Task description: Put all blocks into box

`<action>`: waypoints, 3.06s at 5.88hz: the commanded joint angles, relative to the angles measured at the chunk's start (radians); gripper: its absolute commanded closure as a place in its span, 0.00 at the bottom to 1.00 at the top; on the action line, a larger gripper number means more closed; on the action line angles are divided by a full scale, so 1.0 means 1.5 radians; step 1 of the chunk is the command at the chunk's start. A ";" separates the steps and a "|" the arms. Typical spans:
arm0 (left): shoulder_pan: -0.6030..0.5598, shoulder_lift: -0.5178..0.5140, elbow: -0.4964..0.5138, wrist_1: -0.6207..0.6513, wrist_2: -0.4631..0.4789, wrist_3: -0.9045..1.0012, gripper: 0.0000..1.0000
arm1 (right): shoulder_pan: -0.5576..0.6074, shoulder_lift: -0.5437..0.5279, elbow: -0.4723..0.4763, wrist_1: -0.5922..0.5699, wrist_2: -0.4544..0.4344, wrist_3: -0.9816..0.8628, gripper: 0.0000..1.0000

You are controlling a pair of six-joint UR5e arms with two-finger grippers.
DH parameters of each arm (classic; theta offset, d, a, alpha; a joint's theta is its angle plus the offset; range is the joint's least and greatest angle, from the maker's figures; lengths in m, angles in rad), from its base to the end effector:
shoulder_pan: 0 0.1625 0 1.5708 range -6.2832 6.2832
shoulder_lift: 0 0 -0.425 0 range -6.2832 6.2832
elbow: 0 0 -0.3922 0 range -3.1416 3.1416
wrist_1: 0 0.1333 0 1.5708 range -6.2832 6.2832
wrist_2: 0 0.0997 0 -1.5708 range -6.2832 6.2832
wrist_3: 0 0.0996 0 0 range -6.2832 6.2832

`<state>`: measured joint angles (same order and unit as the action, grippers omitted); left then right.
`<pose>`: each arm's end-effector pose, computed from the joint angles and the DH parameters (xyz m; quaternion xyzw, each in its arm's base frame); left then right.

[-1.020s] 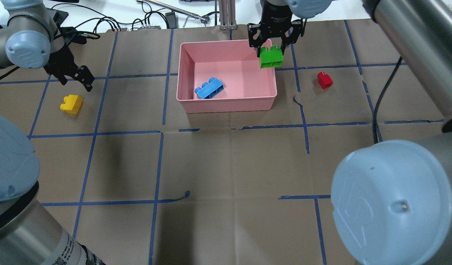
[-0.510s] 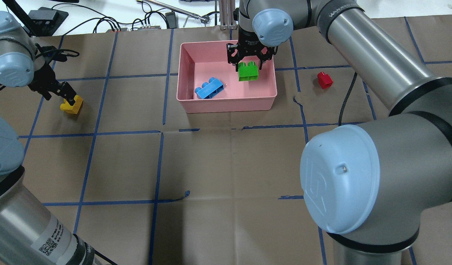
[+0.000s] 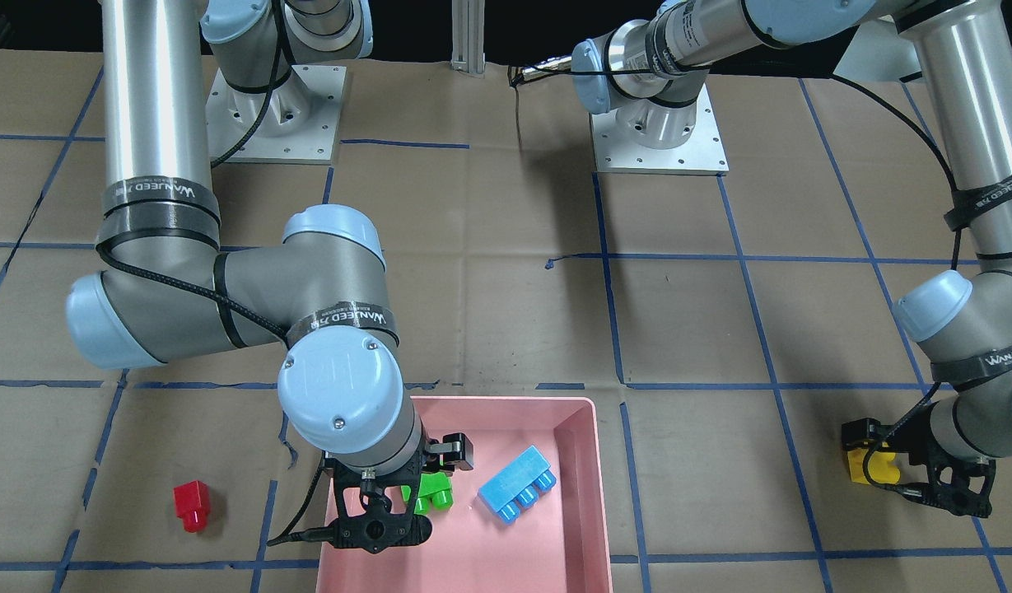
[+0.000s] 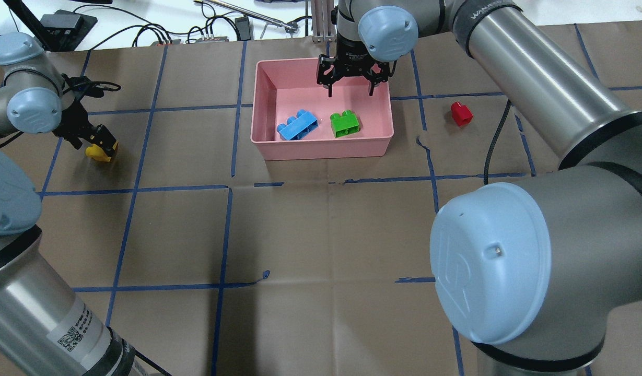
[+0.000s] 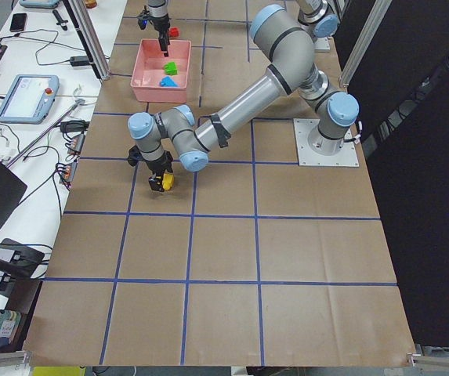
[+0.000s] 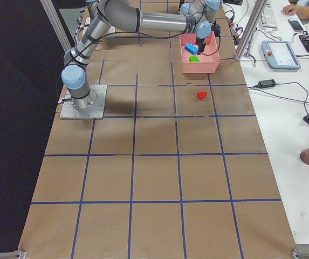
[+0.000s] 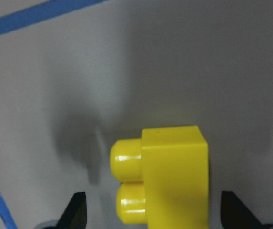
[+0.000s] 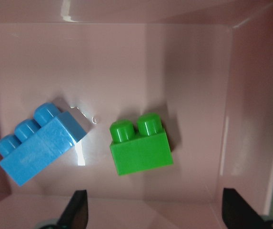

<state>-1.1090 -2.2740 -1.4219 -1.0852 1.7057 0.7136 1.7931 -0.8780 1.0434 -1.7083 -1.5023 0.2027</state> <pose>0.2050 -0.6810 0.1749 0.1275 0.9890 0.0659 0.0371 0.3032 -0.7057 0.3228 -0.0093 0.9993 0.0208 0.0305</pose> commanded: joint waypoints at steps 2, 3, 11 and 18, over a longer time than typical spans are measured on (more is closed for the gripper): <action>-0.001 0.004 0.002 -0.002 -0.004 0.001 0.96 | -0.080 -0.109 0.009 0.108 -0.038 -0.034 0.00; -0.008 0.011 0.007 -0.012 -0.005 -0.001 1.00 | -0.134 -0.110 0.009 0.106 -0.035 -0.122 0.00; -0.391 0.074 0.105 -0.120 -0.044 -0.280 1.00 | -0.231 0.076 0.019 -0.016 -0.041 -0.381 0.01; -0.454 0.074 0.109 -0.160 -0.041 -0.417 0.01 | -0.231 0.078 0.081 -0.088 -0.063 -0.379 0.79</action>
<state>-1.8130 -2.2062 -1.2531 -1.2512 1.6539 0.1712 1.4465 -0.7595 1.1642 -1.8421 -1.5964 -0.3637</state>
